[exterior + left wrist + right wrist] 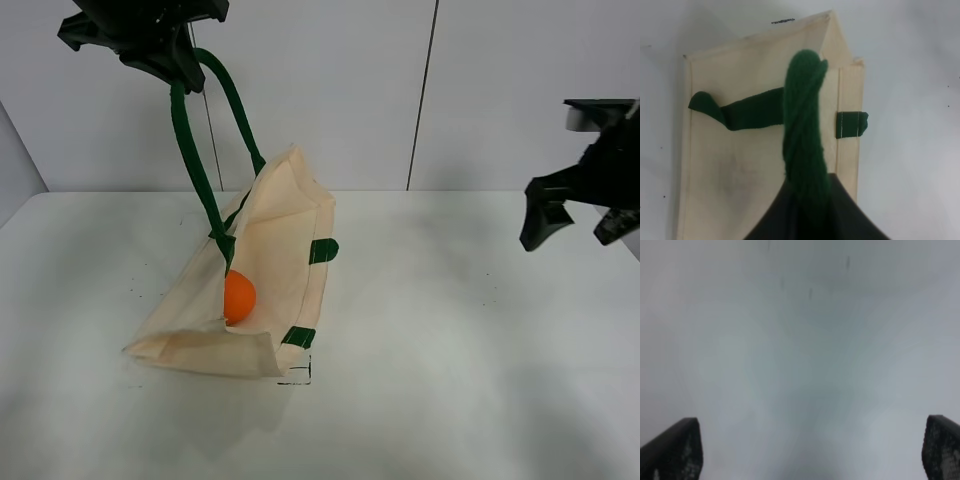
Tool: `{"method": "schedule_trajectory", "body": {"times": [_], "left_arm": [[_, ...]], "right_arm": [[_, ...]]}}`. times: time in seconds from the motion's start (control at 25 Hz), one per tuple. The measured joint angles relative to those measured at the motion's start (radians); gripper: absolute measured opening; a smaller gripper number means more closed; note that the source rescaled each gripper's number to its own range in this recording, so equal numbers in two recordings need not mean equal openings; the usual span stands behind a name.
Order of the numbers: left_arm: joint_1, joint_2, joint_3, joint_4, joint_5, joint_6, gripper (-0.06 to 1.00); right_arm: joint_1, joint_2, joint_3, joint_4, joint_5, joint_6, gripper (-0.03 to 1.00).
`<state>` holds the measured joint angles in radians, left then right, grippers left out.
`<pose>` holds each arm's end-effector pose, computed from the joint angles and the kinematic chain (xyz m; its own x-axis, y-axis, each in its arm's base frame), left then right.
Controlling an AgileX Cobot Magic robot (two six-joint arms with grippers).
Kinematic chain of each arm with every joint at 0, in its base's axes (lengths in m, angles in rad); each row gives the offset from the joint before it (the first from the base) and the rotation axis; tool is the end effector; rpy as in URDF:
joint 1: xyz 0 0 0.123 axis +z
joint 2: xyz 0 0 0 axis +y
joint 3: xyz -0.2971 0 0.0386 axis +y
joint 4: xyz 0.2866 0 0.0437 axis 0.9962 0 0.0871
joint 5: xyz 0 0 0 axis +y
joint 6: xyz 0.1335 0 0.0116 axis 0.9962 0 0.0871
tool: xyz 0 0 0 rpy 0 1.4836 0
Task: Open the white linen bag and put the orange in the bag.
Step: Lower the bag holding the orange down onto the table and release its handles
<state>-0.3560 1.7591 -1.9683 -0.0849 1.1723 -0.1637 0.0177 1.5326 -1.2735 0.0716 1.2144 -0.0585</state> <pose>0.4185 -0.1668 0.4073 -0.7824 0.0831 -0.6172 0.2463 0.9515 -0.1841 0.3398 0.0150 0.2587 -0.9812 -0.0508 -0.1864 -0.0629 0.9962 0.0597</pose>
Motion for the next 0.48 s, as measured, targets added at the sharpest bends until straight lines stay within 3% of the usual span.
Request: {"method": "schedule_trajectory", "body": {"times": [0.32, 0.48], "left_arm": [[0.000, 0.000, 0.000, 0.000, 0.000, 0.001, 0.00], [0.000, 0.000, 0.000, 0.000, 0.000, 0.002, 0.00]], "right_arm": [[0.000, -0.568, 0.397, -0.001, 0.006, 0.000, 1.00], [0.000, -0.850, 0.557, -0.002, -0.048, 0.000, 1.00]]}}
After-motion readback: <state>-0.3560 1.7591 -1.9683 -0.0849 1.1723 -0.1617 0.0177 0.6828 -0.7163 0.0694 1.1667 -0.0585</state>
